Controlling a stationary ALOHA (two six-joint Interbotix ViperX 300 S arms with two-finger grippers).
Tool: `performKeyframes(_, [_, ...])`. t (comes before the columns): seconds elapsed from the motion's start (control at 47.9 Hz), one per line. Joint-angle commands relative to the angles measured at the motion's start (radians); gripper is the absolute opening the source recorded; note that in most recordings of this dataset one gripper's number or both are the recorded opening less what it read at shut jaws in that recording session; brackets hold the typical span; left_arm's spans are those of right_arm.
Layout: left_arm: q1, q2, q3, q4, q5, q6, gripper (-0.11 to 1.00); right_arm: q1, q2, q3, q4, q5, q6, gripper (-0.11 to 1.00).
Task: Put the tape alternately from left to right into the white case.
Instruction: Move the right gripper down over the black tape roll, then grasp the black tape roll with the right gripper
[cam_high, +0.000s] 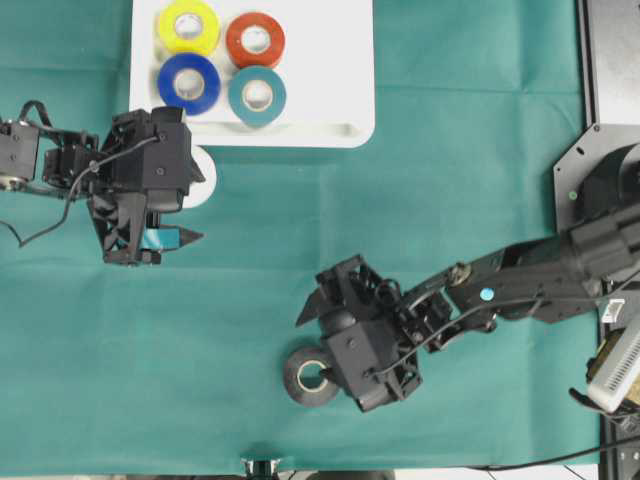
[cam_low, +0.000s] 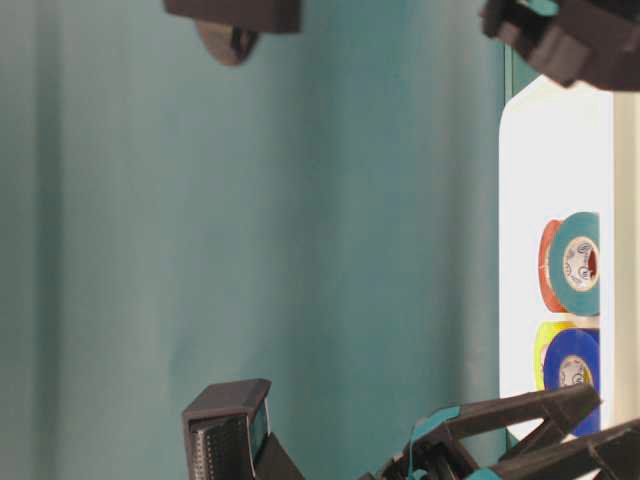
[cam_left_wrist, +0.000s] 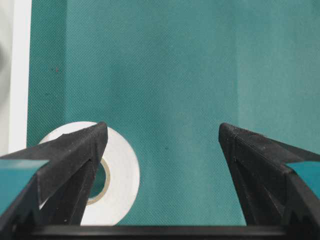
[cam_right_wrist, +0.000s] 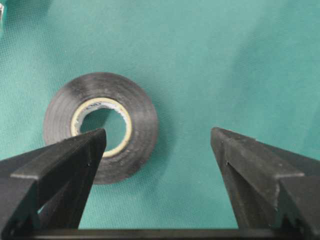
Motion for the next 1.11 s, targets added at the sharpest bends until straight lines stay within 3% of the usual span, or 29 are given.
performKeyframes(0.0, [0.002, -0.015, -0.008, -0.002, -0.009, -0.002, 0.98, 0.011, 0.005, -0.035, 0.002, 0.002, 0.003, 0.82])
performKeyframes(0.334, [0.000, -0.015, -0.008, -0.002, -0.009, -0.002, 0.98, 0.014, 0.095, -0.078, -0.002, 0.002, 0.060, 0.82])
performKeyframes(0.939, [-0.011, -0.015, -0.008, -0.002, -0.009, -0.003, 0.98, 0.002, 0.143, -0.100, -0.003, 0.002, 0.060, 0.82])
performKeyframes(1.085, [-0.011, -0.015, -0.008, -0.002, -0.009, -0.003, 0.98, 0.002, 0.140, -0.100, -0.008, 0.002, 0.060, 0.74])
